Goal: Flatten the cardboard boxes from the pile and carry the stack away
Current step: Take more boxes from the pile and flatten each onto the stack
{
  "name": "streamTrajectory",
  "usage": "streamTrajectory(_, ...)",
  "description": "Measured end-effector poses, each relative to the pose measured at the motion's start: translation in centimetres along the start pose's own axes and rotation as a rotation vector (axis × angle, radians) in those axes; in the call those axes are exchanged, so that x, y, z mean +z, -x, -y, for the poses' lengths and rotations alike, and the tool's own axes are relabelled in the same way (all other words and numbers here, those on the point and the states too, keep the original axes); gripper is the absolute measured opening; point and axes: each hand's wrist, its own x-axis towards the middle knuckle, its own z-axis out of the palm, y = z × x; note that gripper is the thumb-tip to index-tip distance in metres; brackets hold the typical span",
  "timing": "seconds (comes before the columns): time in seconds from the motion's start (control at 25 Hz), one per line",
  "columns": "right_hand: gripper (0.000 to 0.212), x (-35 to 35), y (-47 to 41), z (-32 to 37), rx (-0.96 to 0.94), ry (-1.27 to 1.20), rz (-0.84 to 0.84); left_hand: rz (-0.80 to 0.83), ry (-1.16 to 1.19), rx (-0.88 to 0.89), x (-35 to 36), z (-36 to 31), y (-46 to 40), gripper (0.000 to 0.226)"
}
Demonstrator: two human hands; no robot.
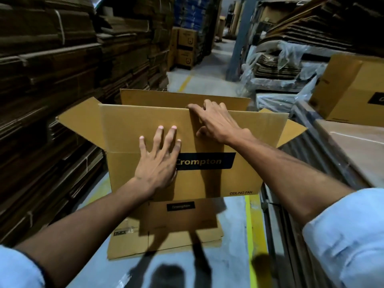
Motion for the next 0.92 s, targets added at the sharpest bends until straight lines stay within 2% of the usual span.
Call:
streamTrajectory(0.12, 0.078, 4.2, -0.4, 2.8, 0.003, -0.073, 0.049, 0.047, -0.001, -0.016, 4.2, 1.4, 2.0, 0.09)
streamTrajectory(0.28, 0.079, 14.0, 0.0, 6.2, -0.001, -0.2, 0.14, 0.139, 0.013, -0.074, 13.8, 1.9, 4.5, 0.091)
streamTrajectory(0.52, 0.079, 29.9, 2.5, 9.8, -0.019, -0.311, 0.218, 0.24, 0.103, -0.208, 30.3, -1.8, 8.8, 0.1)
streamTrajectory(0.68, 0.078, 41.0, 4.5, 11.8, -0.054, -0.316, 0.271, 0.312, 0.124, -0.224, 40.5, -3.8, 12.6, 0.101)
streamTrajectory(0.92, 0.077, 52.8, 5.4, 13.0, -0.076, -0.382, 0.326, 0.326, 0.114, -0.221, 51.4, -4.9, 15.5, 0.1)
